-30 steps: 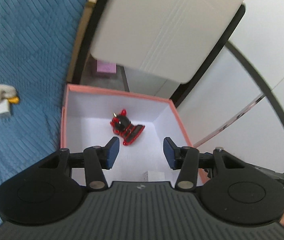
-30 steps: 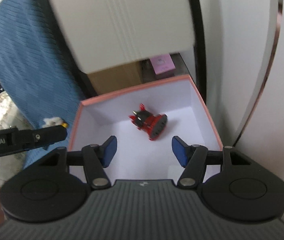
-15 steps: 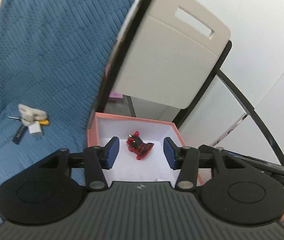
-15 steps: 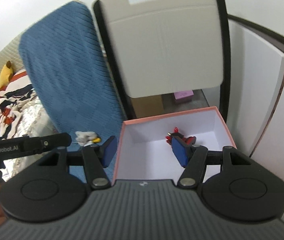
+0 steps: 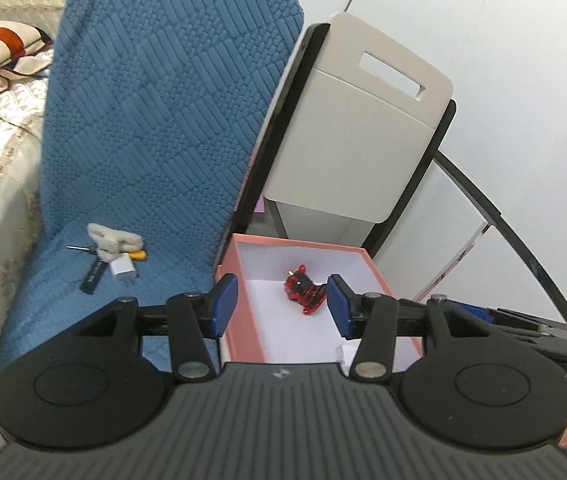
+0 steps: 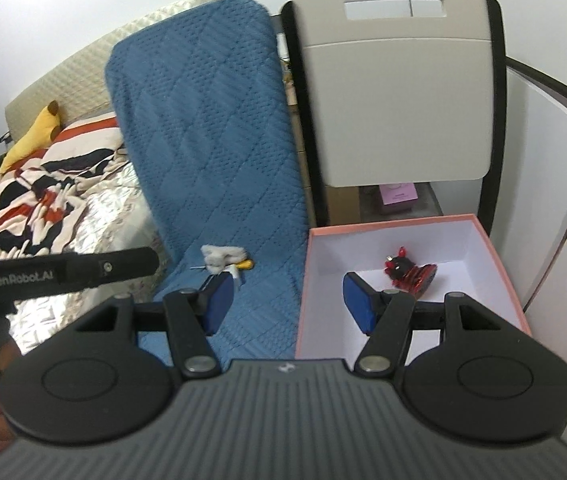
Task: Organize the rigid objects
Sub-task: 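Withdraw both open tools from the pink box back over the seat, then lower both tools toward the black USB stick and second white charger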
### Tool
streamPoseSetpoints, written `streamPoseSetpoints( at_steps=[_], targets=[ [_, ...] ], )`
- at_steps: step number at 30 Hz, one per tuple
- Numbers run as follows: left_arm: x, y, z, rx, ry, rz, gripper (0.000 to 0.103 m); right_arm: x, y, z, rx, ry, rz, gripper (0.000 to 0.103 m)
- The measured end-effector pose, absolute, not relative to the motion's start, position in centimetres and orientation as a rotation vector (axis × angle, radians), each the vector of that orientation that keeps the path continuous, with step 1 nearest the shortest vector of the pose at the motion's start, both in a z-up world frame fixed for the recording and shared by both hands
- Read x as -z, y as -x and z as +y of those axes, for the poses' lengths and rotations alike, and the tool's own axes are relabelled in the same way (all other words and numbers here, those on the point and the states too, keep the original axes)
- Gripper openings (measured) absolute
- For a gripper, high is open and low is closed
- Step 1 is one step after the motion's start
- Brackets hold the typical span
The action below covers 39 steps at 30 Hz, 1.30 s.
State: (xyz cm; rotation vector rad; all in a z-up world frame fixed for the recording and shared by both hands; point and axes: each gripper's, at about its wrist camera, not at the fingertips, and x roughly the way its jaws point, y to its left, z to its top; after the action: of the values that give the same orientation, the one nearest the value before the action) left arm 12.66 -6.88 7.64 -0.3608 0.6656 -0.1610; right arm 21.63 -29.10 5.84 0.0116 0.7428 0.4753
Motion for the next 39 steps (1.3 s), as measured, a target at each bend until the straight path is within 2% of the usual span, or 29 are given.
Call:
streamPoseSetpoints(
  at_steps=[1,12,21,39],
  targets=[
    [-7.6,-12.2,-6.5,0.157,0.356,0.664,0.06,-5.7,-21.2,-28.8,-0.478,-0.007,0.745,0.063],
    [-6.2,-7.6,-2.6,0.107,0.341,0.659,0.064,-4.1,-17.1,-25.7,-0.49,0.034,0.755,0.063],
    [-3.1,-5.4,-0.6,0.076,0.331,0.666,0.064,-1.5,-14.6,-24.2,-0.508,0.051,0.75,0.063],
    [5.4,-8.7,3.9,-0.004,0.361,0.674,0.064,5.6,-16.6,-20.1,-0.562,0.061,0.724,0.063]
  ],
)
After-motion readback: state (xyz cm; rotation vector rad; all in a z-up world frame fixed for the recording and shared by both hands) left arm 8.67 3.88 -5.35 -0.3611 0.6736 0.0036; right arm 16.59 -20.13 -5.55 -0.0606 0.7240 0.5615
